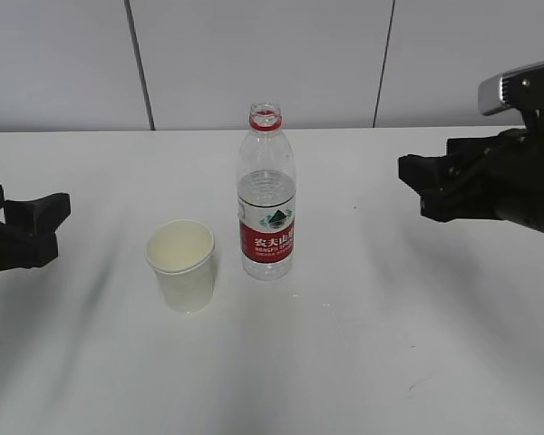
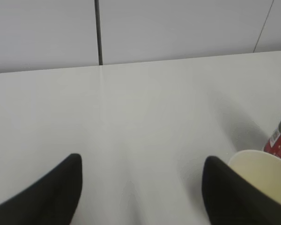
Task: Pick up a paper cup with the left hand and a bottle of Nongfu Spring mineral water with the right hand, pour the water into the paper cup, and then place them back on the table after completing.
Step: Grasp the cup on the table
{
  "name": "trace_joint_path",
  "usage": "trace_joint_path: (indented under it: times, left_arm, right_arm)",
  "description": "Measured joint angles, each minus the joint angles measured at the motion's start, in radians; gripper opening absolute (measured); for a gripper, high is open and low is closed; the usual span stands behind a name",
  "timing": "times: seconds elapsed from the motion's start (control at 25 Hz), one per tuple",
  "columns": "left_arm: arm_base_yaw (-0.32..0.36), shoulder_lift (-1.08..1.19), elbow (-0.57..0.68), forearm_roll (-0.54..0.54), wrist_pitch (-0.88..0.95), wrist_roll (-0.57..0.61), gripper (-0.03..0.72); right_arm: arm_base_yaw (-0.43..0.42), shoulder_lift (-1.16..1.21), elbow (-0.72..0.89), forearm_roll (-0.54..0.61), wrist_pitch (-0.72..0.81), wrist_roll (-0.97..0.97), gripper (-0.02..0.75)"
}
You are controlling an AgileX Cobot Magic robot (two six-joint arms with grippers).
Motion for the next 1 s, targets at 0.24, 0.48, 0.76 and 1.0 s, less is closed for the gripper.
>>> trace_joint_path:
  times: [0.24, 0.48, 0.76, 1.0]
  left_arm:
    - [0.0, 0.0, 0.0, 0.0, 0.0, 0.0, 0.489]
    - [0.0, 0.0, 0.0, 0.0, 0.0, 0.0, 0.489]
    - [0.0, 0.001, 0.0, 0.008, -0.01, 0.0, 0.489]
    - [0.0, 0.02, 0.001, 0.029, -0.055, 0.0, 0.505]
  right_arm:
    - [0.0, 0.019, 0.0, 0.0, -0.026, -0.035, 0.482]
    - [0.0, 0.026, 0.0, 0.0, -0.028, -0.071, 0.482]
    - [0.0, 0.053, 0.0, 0.0, -0.043, -0.091, 0.482]
    - [0.0, 0.152, 0.0, 0.0, -0.14, -0.092, 0.482]
